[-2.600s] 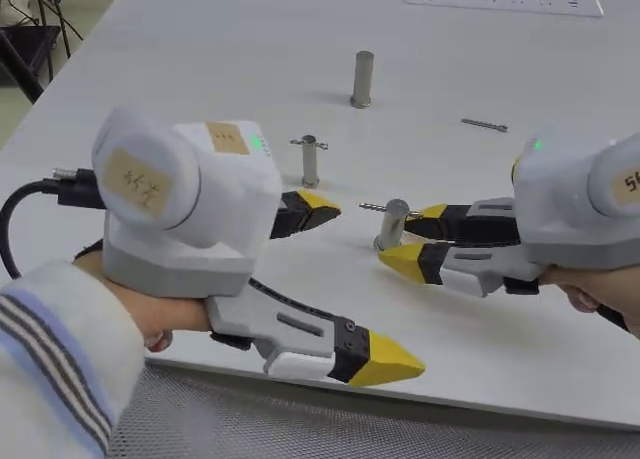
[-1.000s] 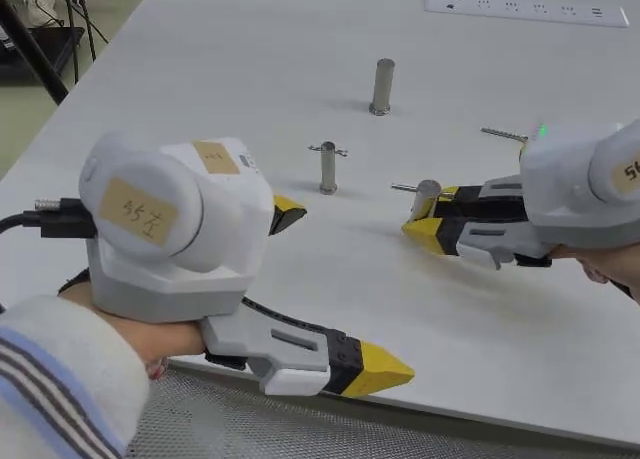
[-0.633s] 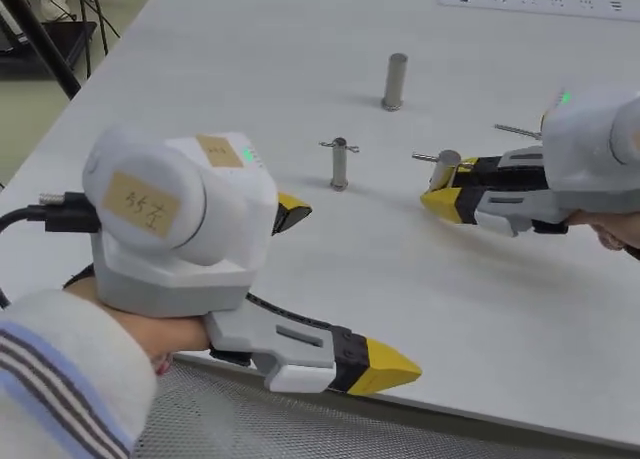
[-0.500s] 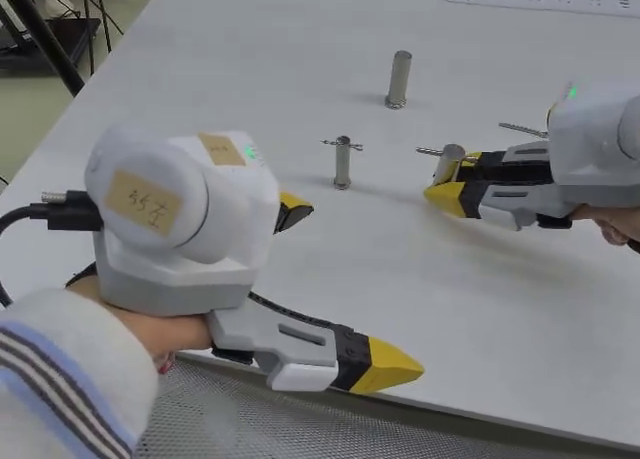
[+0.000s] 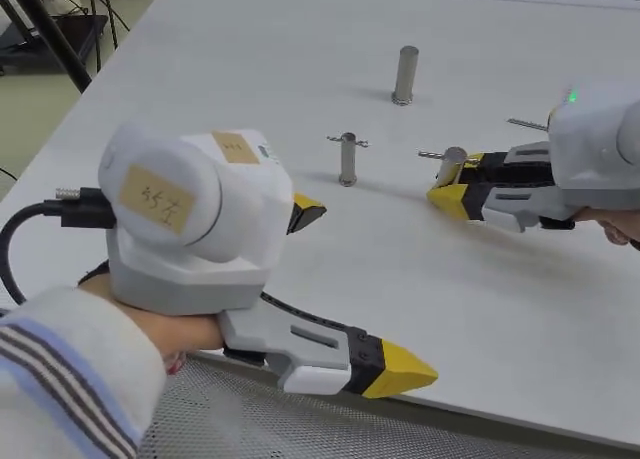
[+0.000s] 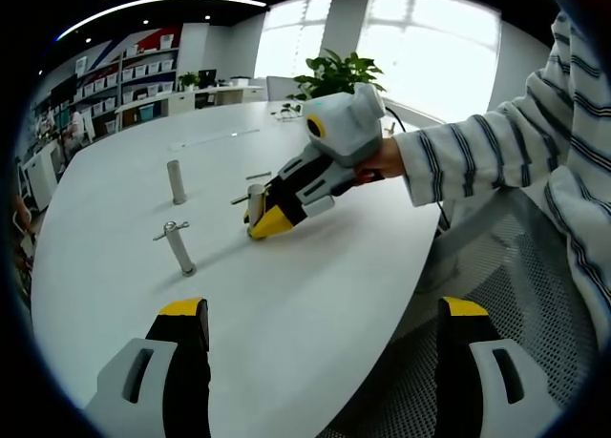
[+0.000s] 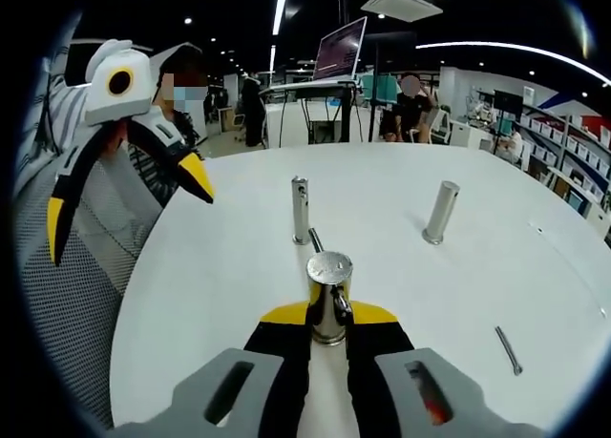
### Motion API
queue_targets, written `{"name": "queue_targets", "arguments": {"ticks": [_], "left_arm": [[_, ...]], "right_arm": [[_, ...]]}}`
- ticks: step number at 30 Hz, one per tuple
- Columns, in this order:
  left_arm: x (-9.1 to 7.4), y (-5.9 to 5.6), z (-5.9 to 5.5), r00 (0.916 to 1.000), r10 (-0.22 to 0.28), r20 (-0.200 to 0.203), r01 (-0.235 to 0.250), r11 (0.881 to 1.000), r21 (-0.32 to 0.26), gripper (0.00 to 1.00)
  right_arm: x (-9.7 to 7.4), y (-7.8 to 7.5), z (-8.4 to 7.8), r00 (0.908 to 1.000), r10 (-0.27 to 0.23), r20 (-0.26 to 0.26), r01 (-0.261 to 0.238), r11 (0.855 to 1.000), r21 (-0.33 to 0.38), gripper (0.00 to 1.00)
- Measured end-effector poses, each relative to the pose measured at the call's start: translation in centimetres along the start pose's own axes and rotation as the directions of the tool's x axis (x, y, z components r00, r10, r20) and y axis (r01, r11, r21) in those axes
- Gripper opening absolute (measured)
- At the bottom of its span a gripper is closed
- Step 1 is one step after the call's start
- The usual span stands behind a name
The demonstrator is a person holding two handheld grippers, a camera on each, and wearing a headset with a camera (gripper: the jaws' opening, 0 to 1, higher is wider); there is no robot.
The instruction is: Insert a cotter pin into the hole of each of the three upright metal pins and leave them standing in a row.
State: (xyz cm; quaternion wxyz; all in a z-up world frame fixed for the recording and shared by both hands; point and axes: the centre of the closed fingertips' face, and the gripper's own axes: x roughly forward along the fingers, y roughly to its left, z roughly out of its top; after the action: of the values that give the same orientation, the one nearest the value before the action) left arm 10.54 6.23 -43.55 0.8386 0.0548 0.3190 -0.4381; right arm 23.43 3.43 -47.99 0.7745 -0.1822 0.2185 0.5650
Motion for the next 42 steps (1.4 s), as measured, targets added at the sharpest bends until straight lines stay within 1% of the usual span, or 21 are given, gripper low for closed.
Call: {"name": "queue_targets", "arguments": {"ticks": [6,8,12,18,21,24,26,27,30,34,35,37,39,42], "left_arm": [[-0.1,0.0,-0.1,1.0000,0.001,-0.005,-0.001,1.000,-0.004,0.99],[-0.1,0.0,0.0,1.0000,0.003,0.001,-0.003,1.000,-0.011,0.99],[-0.1,0.0,0.1,1.0000,0.005,0.006,-0.005,1.000,-0.017,0.99],[0.0,-0.1,-0.3,1.0000,-0.002,-0.006,0.001,1.000,-0.015,0.99],[-0.2,-0.2,-0.1,0.9999,-0.010,0.008,0.010,0.999,-0.035,0.99],[-0.4,0.1,0.3,0.9996,-0.005,0.027,0.006,0.999,-0.048,0.99],[-0.5,0.2,0.5,0.9994,-0.001,0.033,0.003,0.999,-0.052,0.99],[-0.6,0.3,0.6,0.9993,0.000,0.038,0.002,0.999,-0.053,0.99],[-0.8,0.5,1.0,0.9985,0.004,0.054,0.000,0.998,-0.064,0.99],[-1.3,1.1,1.4,0.9971,0.025,0.072,-0.019,0.997,-0.077,0.99],[-1.4,1.2,1.5,0.9966,0.030,0.077,-0.024,0.997,-0.079,0.99],[-1.7,1.5,1.8,0.9954,0.038,0.089,-0.030,0.996,-0.084,0.99],[-1.9,1.6,2.2,0.9936,0.040,0.105,-0.030,0.995,-0.093,0.99],[-2.2,1.7,2.7,0.9917,0.041,0.122,-0.029,0.994,-0.101,0.99]], "right_arm": [[0.1,-0.2,-0.2,1.0000,-0.002,0.002,0.002,1.000,0.008,0.08],[0.2,-0.3,-0.4,1.0000,0.001,0.003,-0.001,1.000,0.011,0.08],[0.2,-0.2,-0.3,1.0000,-0.004,0.009,0.004,1.000,0.013,0.08],[0.2,-0.2,-0.2,0.9997,0.001,0.023,-0.002,1.000,0.012,0.08],[0.2,-0.2,-0.2,0.9999,0.002,0.013,-0.002,1.000,0.019,0.09],[0.3,-0.3,-0.2,1.0000,-0.003,0.004,0.003,1.000,-0.003,0.11],[0.3,-0.2,0.2,0.9998,0.008,0.018,-0.009,1.000,0.016,0.16],[0.2,-0.1,0.4,0.9998,0.006,0.018,-0.006,1.000,0.013,0.19],[-0.1,0.5,0.5,1.0000,0.005,-0.004,-0.005,1.000,0.002,0.28],[-1.0,1.4,1.2,1.0000,0.003,0.005,-0.003,1.000,0.025,0.35],[-1.2,1.5,1.5,0.9999,-0.003,0.012,0.003,0.999,0.034,0.38],[-1.8,1.5,2.0,0.9992,-0.034,0.021,0.033,0.998,0.060,0.48],[-2.5,1.6,2.6,0.9977,-0.055,0.039,0.053,0.997,0.063,0.56],[-3.6,1.8,3.2,0.9960,-0.075,0.048,0.070,0.993,0.098,0.61]]}}
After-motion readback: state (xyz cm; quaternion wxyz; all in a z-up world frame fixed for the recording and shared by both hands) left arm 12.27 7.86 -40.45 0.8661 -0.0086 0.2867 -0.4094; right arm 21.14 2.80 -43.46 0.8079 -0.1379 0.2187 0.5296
